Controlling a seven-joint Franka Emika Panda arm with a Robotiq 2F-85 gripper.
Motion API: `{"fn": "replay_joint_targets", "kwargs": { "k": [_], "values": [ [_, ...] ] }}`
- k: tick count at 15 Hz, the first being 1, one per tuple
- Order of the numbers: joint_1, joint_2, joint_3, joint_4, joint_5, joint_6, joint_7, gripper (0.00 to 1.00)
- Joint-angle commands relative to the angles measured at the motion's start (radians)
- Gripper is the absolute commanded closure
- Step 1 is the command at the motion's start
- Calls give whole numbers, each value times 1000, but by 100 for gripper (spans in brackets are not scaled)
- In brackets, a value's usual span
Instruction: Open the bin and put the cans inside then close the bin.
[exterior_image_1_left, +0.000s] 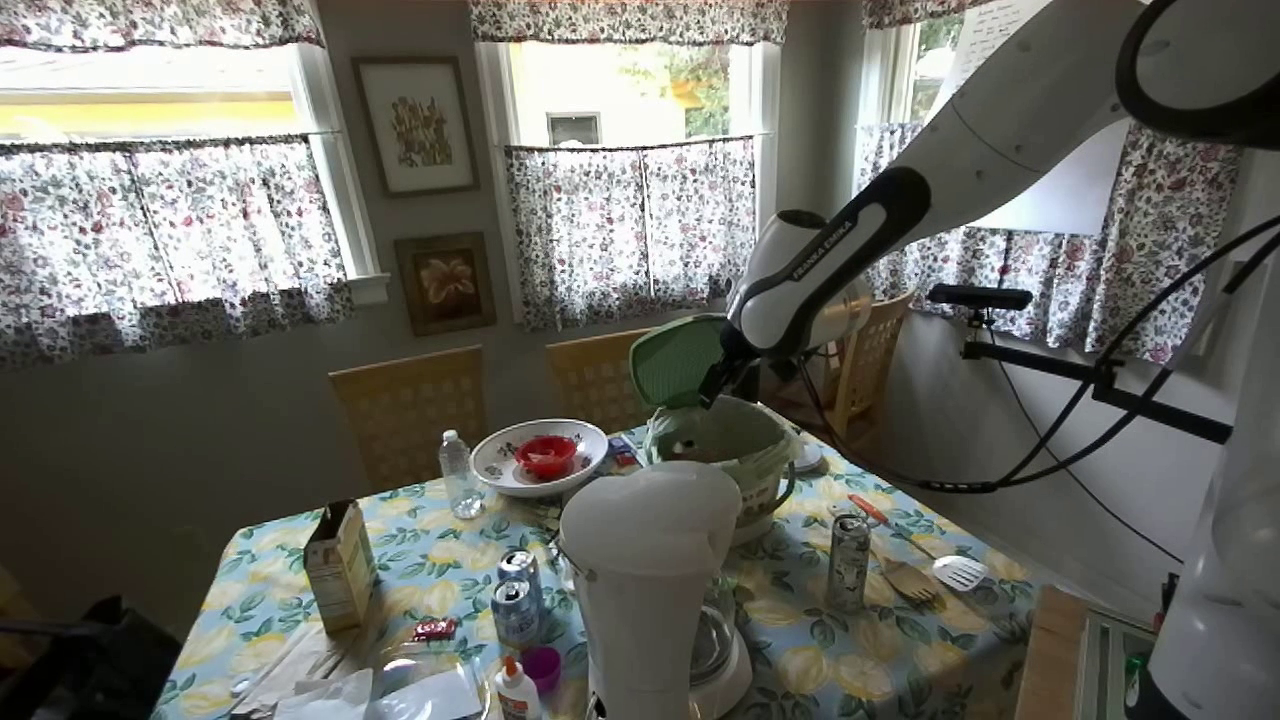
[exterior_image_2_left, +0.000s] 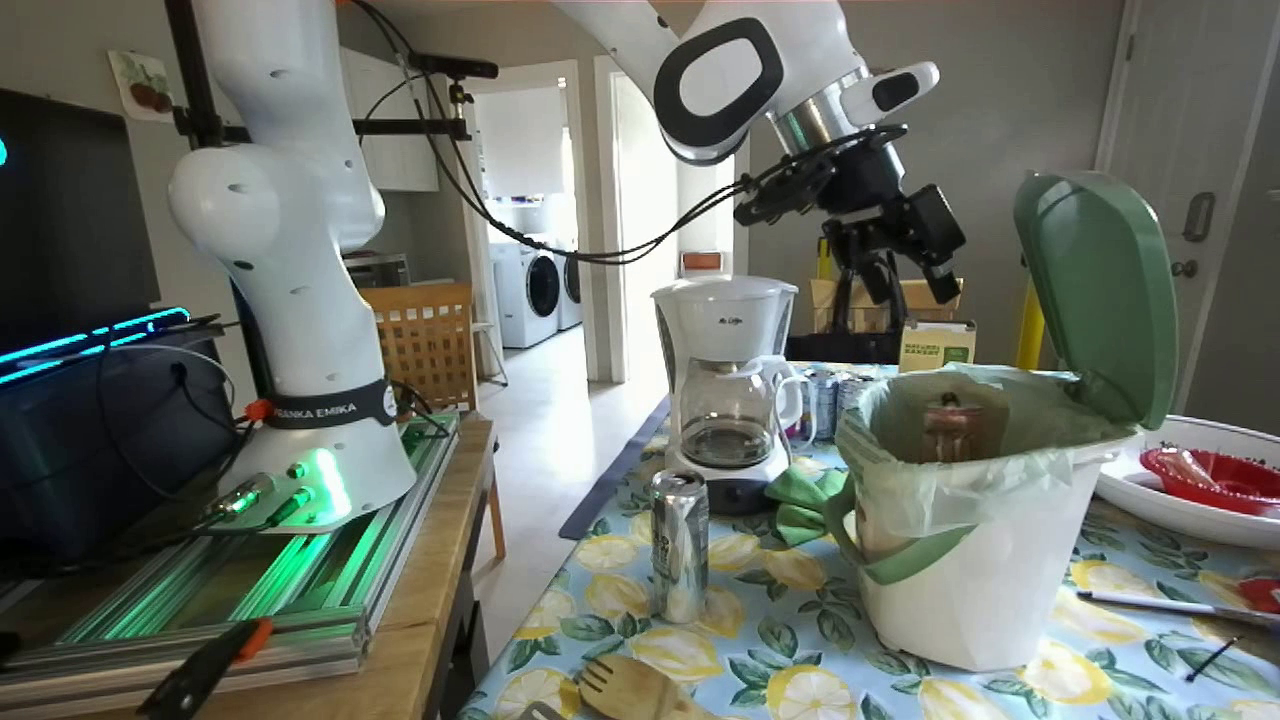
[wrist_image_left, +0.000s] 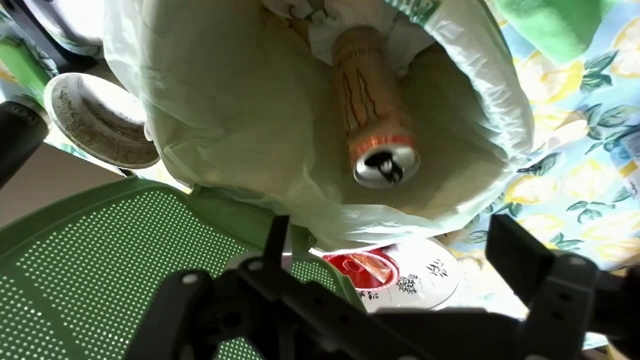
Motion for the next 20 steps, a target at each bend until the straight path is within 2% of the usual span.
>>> {"fn": "replay_joint_targets", "kwargs": {
  "k": [1,3,10,15,20],
  "values": [
    [-7,-53,-2,-21,-60,-42,78,0],
    [-10,-87,-10,-29,-94,-116,122,0],
    [-15,-218,-1,-77,-125,-412,151,0],
    [-16,-261,-1,-136,-138,-544,135,0],
    [-15,-257,-7,-204,-148,-584,98,0]
  ]
}}
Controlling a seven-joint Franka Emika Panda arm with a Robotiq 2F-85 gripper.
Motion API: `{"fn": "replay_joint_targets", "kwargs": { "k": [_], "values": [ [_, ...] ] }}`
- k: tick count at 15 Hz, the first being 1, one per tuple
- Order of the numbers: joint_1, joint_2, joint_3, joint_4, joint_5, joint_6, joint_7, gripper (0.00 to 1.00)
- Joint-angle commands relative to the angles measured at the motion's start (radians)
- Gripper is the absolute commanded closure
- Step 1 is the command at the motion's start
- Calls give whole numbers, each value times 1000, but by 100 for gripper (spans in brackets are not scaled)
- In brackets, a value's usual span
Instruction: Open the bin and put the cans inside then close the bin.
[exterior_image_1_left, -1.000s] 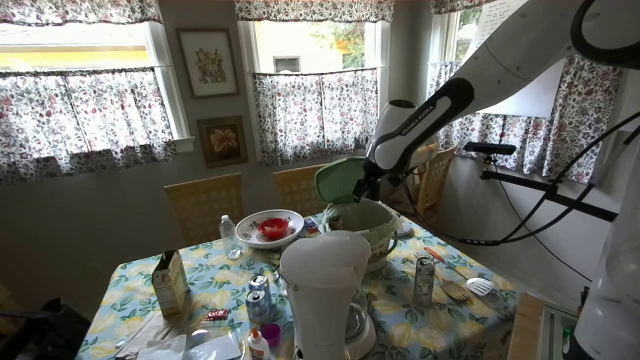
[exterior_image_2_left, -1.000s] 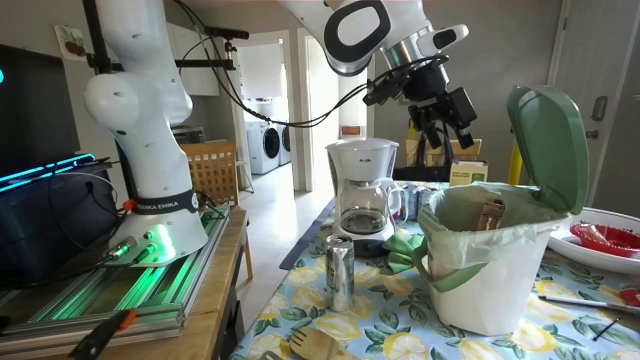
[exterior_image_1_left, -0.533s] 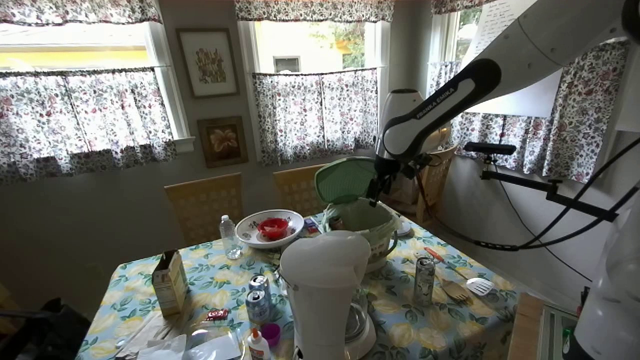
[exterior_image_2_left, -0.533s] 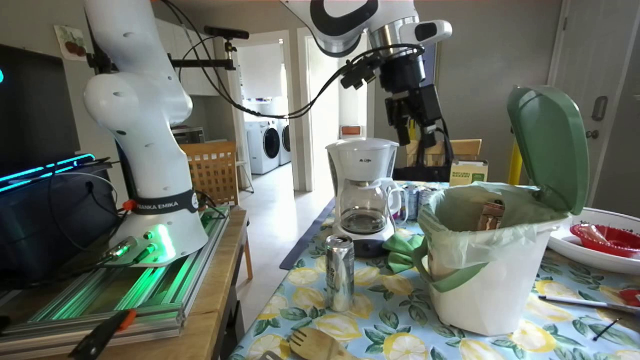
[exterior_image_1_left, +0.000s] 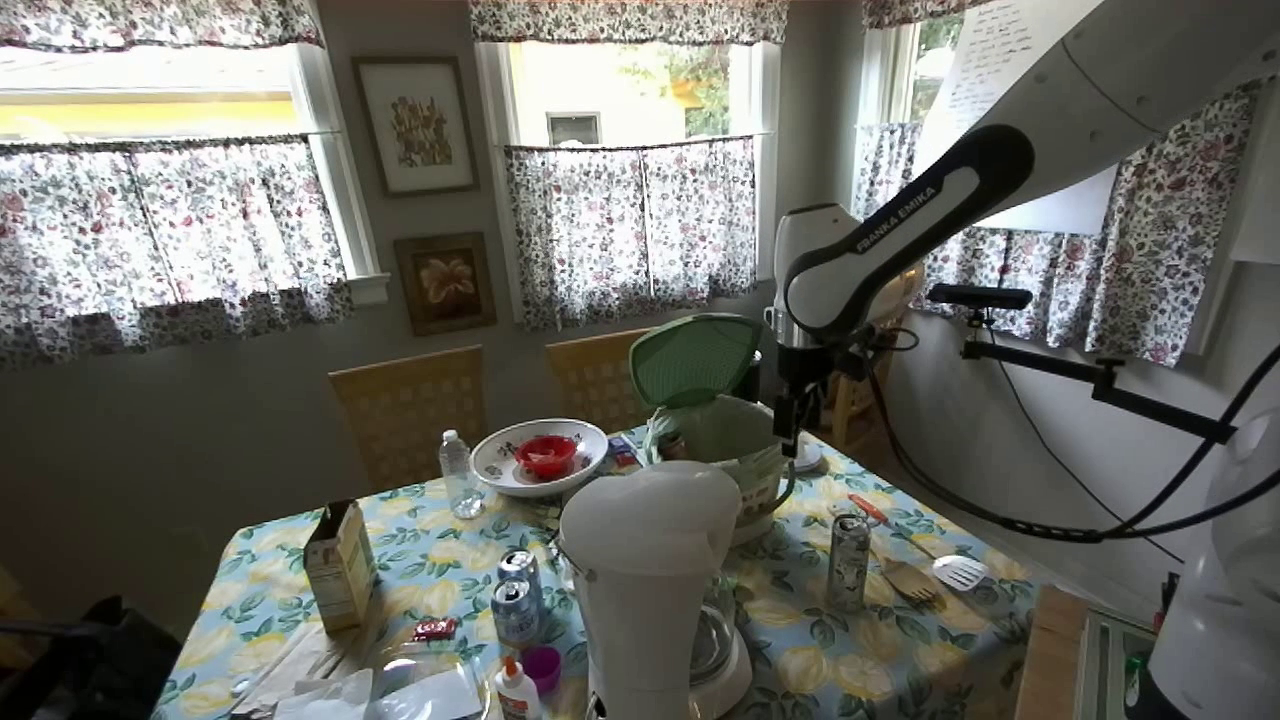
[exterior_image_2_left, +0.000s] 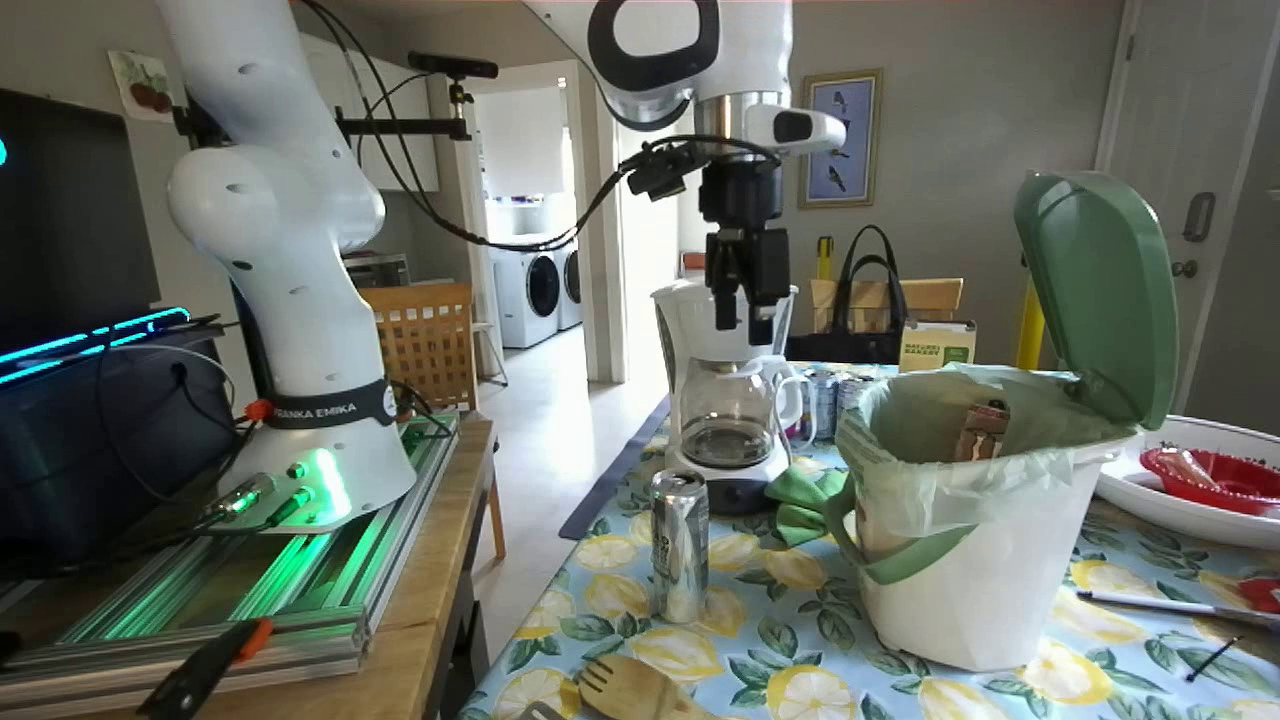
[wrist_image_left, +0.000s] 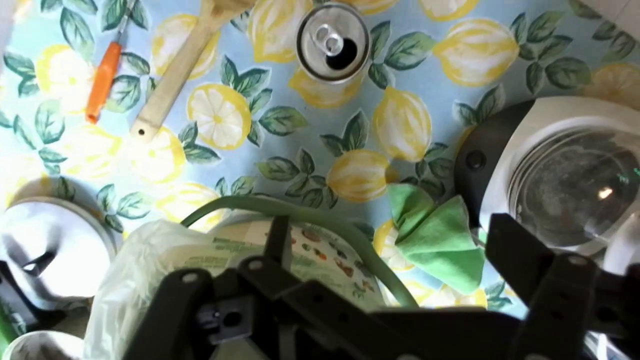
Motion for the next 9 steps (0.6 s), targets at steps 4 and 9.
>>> {"fn": "replay_joint_targets", "kwargs": {
  "k": [4,9],
  "values": [
    [-18,-12,-5,-102,-82,-10,-26,0],
    [-31,20,-20,-150,-122,19,-91,0]
  ]
}}
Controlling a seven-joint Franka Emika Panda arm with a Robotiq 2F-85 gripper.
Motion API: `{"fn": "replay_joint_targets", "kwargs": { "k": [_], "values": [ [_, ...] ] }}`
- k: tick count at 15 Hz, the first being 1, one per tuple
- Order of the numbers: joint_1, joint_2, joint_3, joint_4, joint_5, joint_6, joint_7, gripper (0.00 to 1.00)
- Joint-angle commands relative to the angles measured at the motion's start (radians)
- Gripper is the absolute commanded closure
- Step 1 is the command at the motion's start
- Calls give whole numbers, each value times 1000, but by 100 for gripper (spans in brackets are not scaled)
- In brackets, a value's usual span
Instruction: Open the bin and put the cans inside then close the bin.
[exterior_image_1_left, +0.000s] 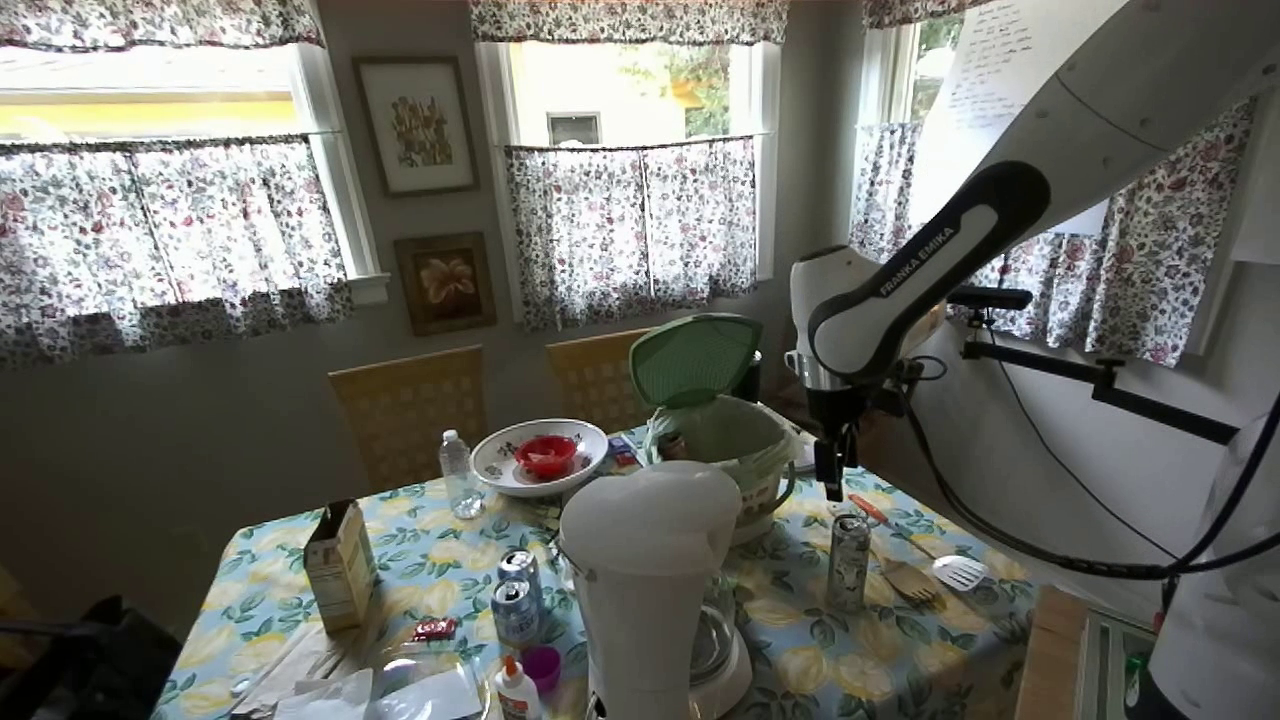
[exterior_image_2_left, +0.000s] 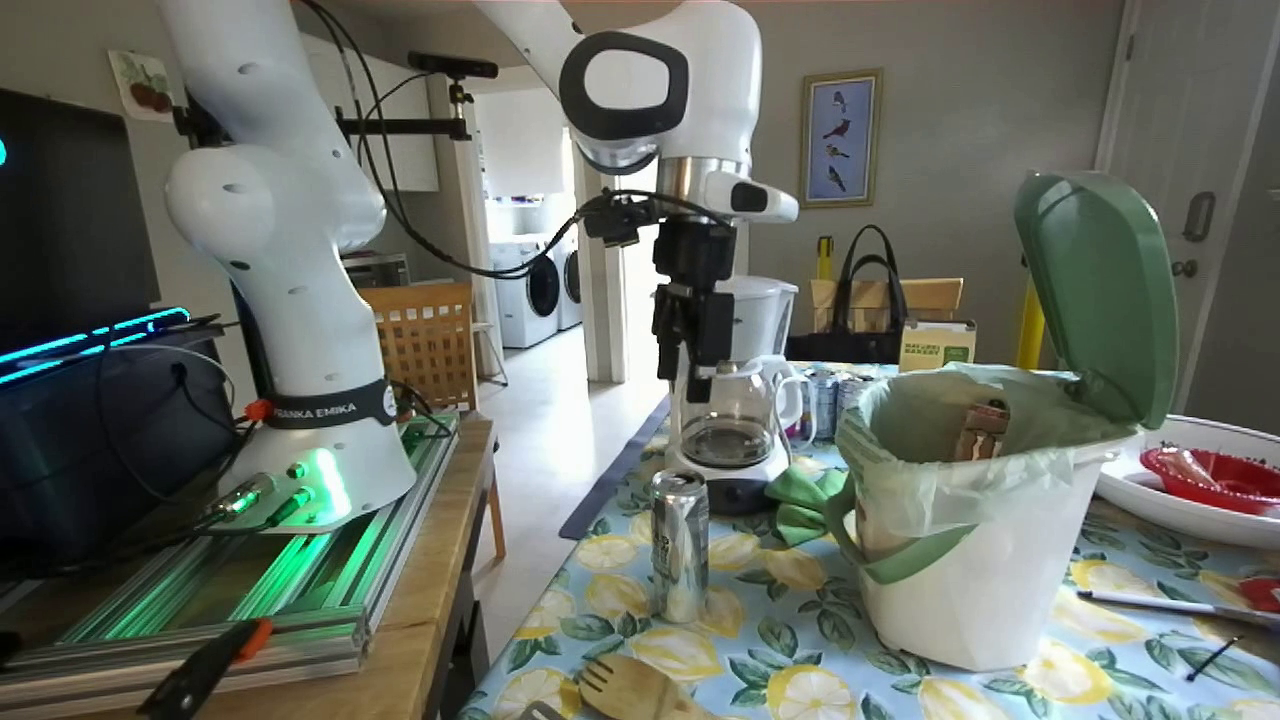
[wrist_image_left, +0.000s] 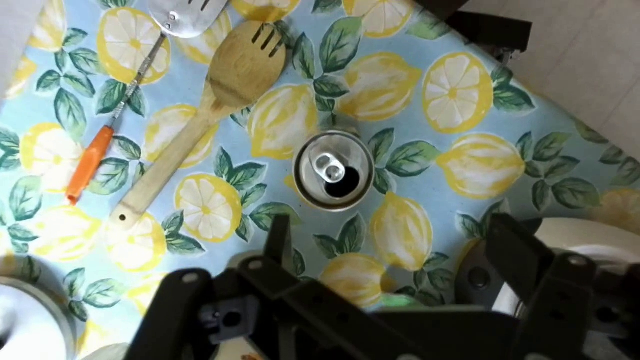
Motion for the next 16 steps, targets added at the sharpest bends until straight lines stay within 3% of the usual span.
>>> {"fn": "replay_joint_targets", "kwargs": {
  "k": [1,16],
  "values": [
    [-13,22,-16,-33,-37,30,-76,0],
    [-39,175,-30,-64,-207,276,-98,0]
  ]
}}
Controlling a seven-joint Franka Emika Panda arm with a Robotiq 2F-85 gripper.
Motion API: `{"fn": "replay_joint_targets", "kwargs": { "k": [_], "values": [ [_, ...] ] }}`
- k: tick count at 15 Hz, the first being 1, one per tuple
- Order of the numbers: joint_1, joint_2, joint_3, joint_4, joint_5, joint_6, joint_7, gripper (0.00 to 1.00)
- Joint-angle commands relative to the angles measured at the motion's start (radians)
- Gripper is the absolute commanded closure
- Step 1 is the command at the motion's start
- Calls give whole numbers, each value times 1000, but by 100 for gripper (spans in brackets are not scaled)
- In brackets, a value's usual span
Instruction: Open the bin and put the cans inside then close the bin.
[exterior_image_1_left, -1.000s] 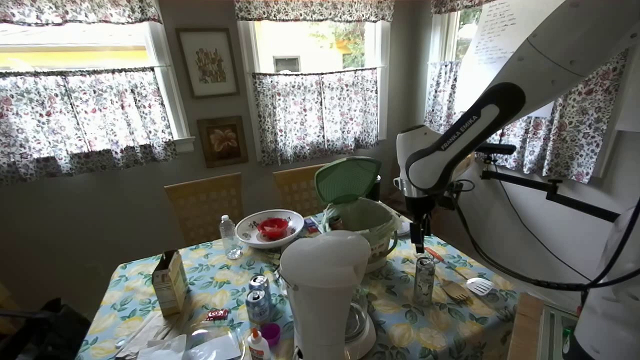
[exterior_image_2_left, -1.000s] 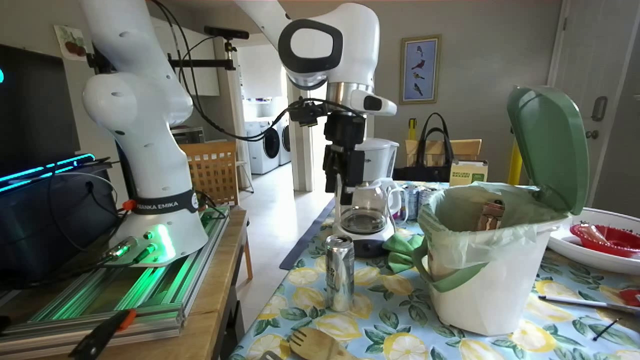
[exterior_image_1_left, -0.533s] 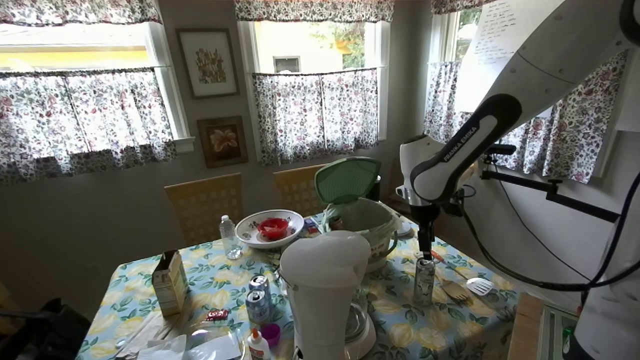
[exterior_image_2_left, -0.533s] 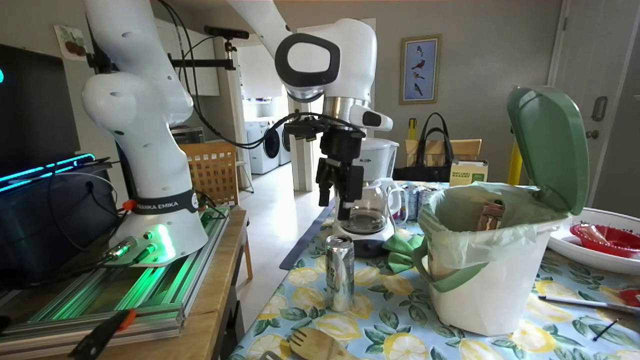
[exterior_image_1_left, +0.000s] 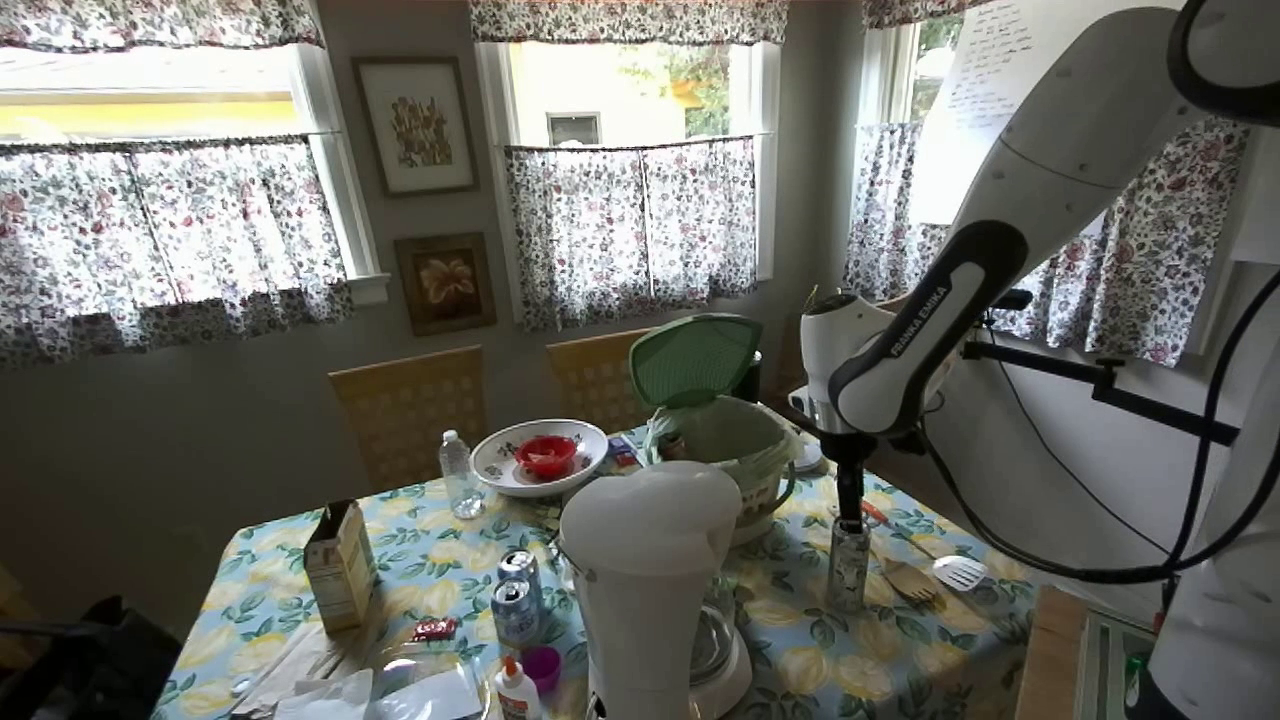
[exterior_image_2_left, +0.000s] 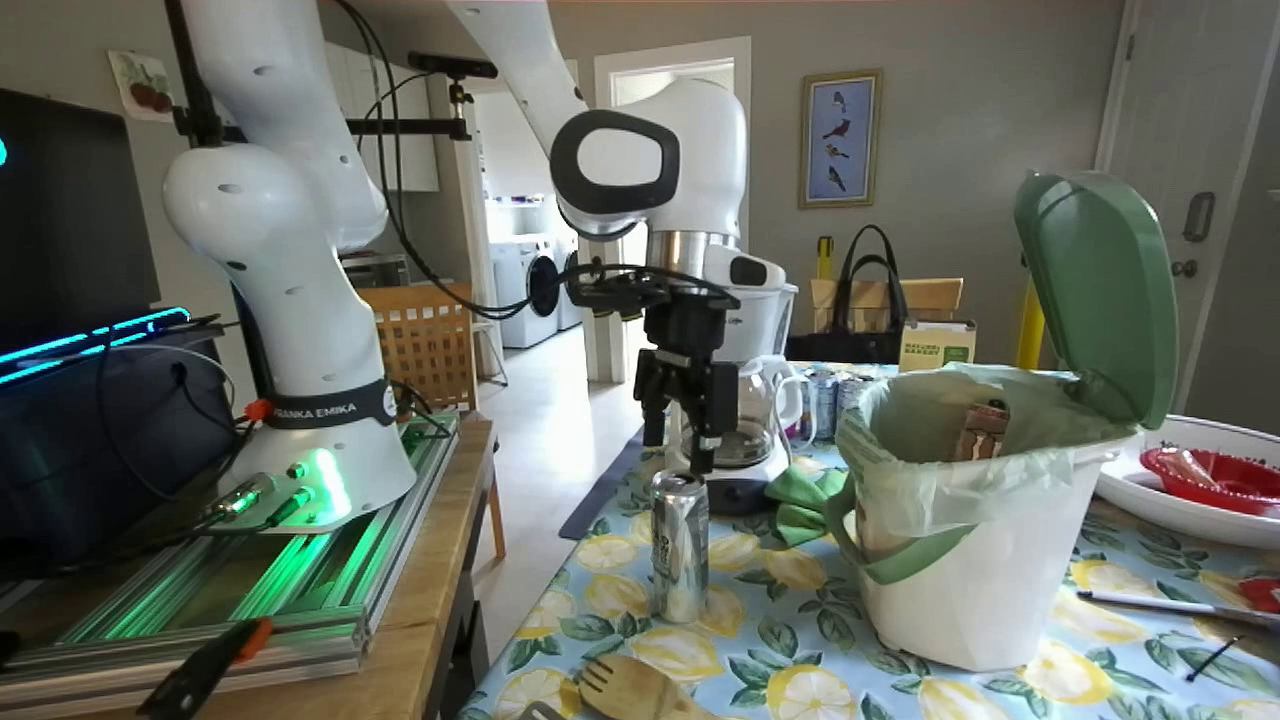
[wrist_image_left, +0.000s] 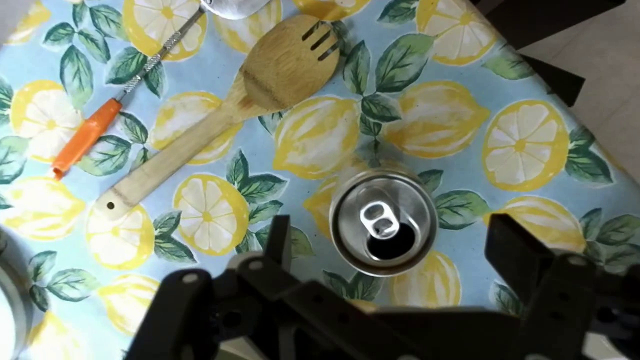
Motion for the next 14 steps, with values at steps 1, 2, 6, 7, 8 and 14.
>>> {"fn": "replay_joint_targets", "kwargs": {
  "k": [1,2,6,7,8,14],
  "values": [
    [-8,45,-3,-6,-55,75,4,0],
    [-8,53,-4,-7,-57,90,1,0],
    [-7,71,-1,-8,-39,113,-13,0],
    [-7,74,-2,-7,-44,115,-11,0],
    [-6,77,-3,-5,-54,114,-2,0],
    [-5,79,-2,-2,-50,112,-7,55]
  ]
}}
